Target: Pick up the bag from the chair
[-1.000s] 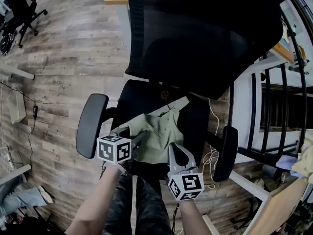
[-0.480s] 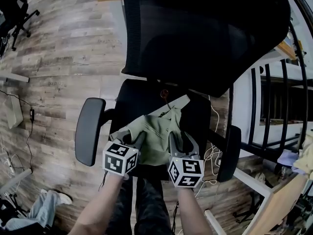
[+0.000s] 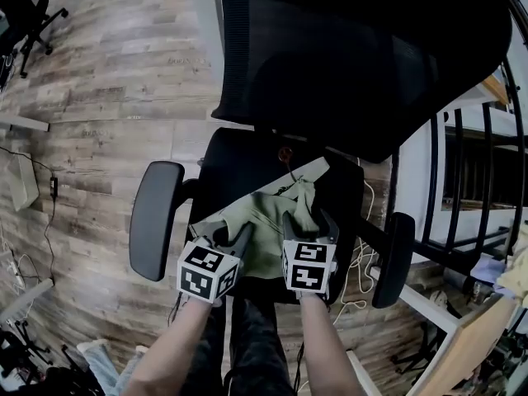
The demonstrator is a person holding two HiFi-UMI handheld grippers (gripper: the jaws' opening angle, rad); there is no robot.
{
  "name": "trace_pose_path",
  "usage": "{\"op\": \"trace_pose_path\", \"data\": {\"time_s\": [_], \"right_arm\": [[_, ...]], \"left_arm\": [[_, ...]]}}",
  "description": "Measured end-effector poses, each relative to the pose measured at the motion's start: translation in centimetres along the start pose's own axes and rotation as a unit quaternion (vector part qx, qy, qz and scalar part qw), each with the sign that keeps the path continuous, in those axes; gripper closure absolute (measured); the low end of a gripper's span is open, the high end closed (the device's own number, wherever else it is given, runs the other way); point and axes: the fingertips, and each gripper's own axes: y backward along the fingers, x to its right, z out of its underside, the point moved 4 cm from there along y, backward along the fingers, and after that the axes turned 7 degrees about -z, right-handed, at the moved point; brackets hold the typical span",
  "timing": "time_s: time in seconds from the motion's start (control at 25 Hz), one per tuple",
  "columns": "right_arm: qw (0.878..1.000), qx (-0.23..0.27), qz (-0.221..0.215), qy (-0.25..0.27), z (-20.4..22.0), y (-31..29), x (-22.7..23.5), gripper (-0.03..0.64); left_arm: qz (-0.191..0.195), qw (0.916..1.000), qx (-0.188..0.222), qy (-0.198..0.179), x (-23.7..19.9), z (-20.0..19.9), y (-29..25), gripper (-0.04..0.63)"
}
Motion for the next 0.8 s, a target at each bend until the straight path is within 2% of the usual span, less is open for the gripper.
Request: {"op": "trace_pose_path", "data": {"time_s": [0.08,0.24,0.28,0.36,0.4,0.56,0.8], "right_arm": [[1.000,-0.013,0.006,0.000,0.3,-0.2,0.1,0.333],[0.999,-0.021,-0.002,-0.036,1.0,-0.4,0.5,0.344],[0.999,-0.019,-0.003,-0.042,1.1,-0.3,0.5,0.375],[0.999,-0.015,0.000,-0.048,1.3,0.0,0.7,0.484],[0.999,-0.010,-0.002,-0.051,1.4,0.2,0.6,0.511],[0.997,0.015,-0.026,-0.068,1.6,0.9,0.4,0.545],[0.993,0.067,-0.056,-0.082,1.4,2.8,0.3,0.558]], "left_arm": [[0.002,1.0000,0.001,-0.001,0.0,0.1,0.1,0.577],[0.002,1.0000,0.003,-0.004,0.0,0.2,0.0,0.577],[0.003,1.0000,0.004,-0.003,0.1,0.2,0.0,0.577],[0.005,1.0000,0.006,-0.005,0.1,0.2,0.1,0.577],[0.007,0.9999,0.008,-0.006,0.1,0.3,0.2,0.577],[0.009,0.9998,0.016,-0.009,0.2,0.5,0.7,0.577],[0.004,0.9995,0.027,-0.013,0.8,0.3,1.3,0.580]]}}
